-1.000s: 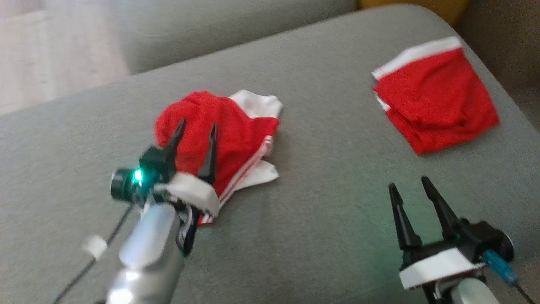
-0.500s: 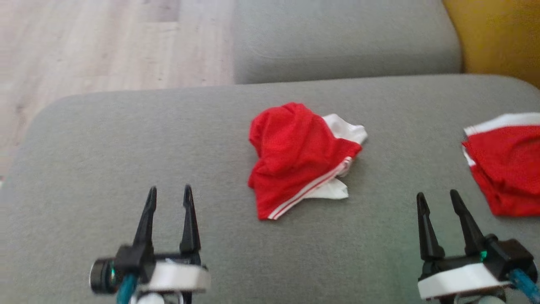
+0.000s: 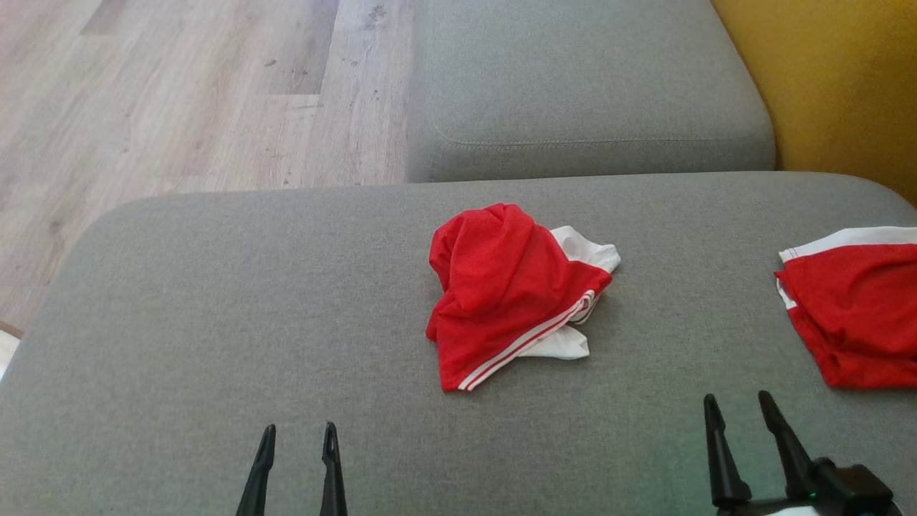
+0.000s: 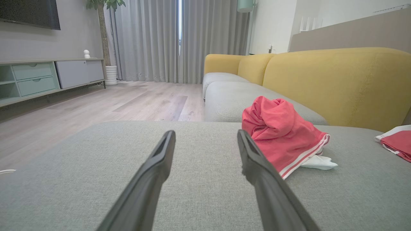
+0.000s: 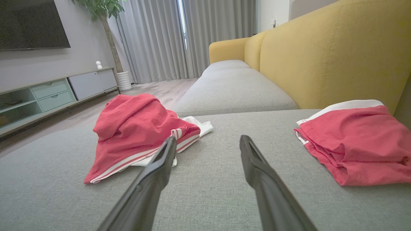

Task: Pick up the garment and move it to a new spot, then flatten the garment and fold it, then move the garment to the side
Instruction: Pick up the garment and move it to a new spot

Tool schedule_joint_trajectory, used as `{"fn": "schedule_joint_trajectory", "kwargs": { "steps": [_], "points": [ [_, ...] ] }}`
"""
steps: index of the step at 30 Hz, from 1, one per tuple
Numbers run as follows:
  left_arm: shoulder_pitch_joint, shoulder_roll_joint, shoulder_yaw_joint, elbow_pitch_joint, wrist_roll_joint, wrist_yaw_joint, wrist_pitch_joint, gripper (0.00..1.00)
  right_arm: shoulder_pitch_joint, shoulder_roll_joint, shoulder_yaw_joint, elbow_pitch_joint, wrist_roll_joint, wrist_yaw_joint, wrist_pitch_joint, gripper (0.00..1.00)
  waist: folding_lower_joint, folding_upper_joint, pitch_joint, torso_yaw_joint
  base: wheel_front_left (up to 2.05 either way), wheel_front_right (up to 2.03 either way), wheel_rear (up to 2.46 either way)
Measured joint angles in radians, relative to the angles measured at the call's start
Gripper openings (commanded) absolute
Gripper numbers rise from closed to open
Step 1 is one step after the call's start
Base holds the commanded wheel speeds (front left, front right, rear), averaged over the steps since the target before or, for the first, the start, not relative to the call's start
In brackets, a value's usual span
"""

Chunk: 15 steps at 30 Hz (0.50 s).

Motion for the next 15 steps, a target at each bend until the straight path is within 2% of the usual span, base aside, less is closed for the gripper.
{"fn": "schedule_joint_trajectory", "kwargs": {
  "steps": [15],
  "points": [
    [0.0, 0.0, -0.017, 0.007, 0.011, 0.0, 0.0, 1.0, 0.0, 0.002, 0.02, 0.013, 0.0, 0.0, 0.0, 1.0, 0.0, 0.0, -0.011, 0.0, 0.0, 0.0, 0.0]
  ]
}}
